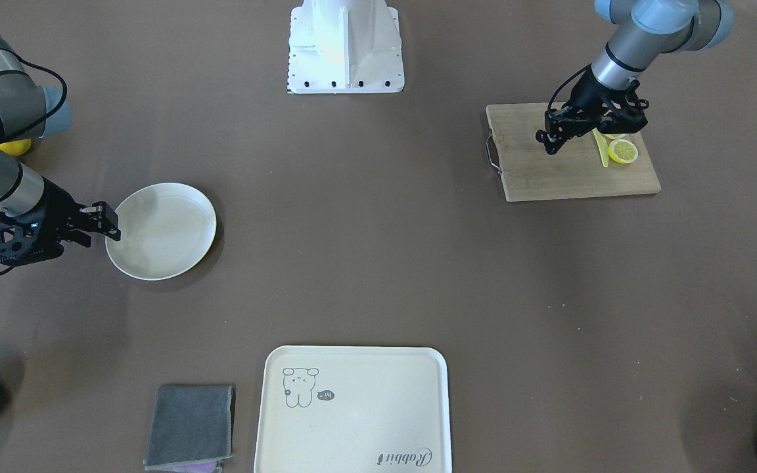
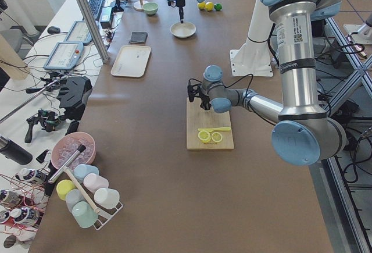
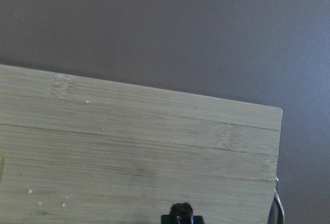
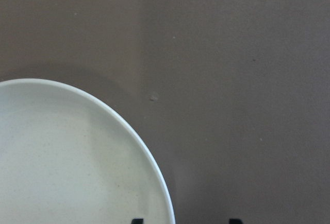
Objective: Place red cherry on plate
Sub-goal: 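Reach the right gripper to the white plate and grip its rim, then drag the plate to center with right gripper while left carries cherries toward it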
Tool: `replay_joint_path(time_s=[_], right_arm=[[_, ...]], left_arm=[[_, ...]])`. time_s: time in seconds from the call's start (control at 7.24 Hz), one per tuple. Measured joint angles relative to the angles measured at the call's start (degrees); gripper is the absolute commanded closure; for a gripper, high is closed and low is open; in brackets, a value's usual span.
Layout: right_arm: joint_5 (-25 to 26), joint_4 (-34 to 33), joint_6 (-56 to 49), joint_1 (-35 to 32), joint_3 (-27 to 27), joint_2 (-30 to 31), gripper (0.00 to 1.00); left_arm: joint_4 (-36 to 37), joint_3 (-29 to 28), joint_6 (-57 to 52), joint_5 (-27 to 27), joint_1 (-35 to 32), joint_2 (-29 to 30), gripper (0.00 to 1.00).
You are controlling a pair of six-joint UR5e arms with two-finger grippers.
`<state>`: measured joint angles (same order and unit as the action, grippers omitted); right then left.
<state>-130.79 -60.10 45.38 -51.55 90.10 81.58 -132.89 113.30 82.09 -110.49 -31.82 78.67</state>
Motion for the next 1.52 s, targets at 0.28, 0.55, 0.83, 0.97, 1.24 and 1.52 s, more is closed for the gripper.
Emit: replay_joint_path(time_s=[0.28,0.55,0.83,0.97,1.24,1.52], right_arm=[[-0.1,0.01,0.64,0.75,0.36,-0.3,1.0],[-0.78,-0.02,3.77,1.04,2.47,-1.14,1.0],[-1.5,-0.02,13.06,2.88,4.41,-5.86,1.0],[-0.41,-0.02,19.33,5.47,4.94,-8.79,1.0],[6.85,-0.08,30.97,13.96,6.39,-13.37,1.0],[14.69,-0.1,36.68,22.04,6.61,-16.03,1.0]], left_arm=[[0.0,-0.05,0.0,-0.01,0.0,0.1,0.93],[0.0,0.27,0.49,-0.11,0.0,1.11,0.93],[1.34,0.12,4.21,-0.19,0.06,6.81,0.92],[3.59,0.01,6.89,-0.11,0.12,11.35,0.92],[13.15,-0.04,12.57,0.1,0.41,23.48,0.91],[19.83,-2.83,16.8,0.99,1.11,33.75,0.91]])
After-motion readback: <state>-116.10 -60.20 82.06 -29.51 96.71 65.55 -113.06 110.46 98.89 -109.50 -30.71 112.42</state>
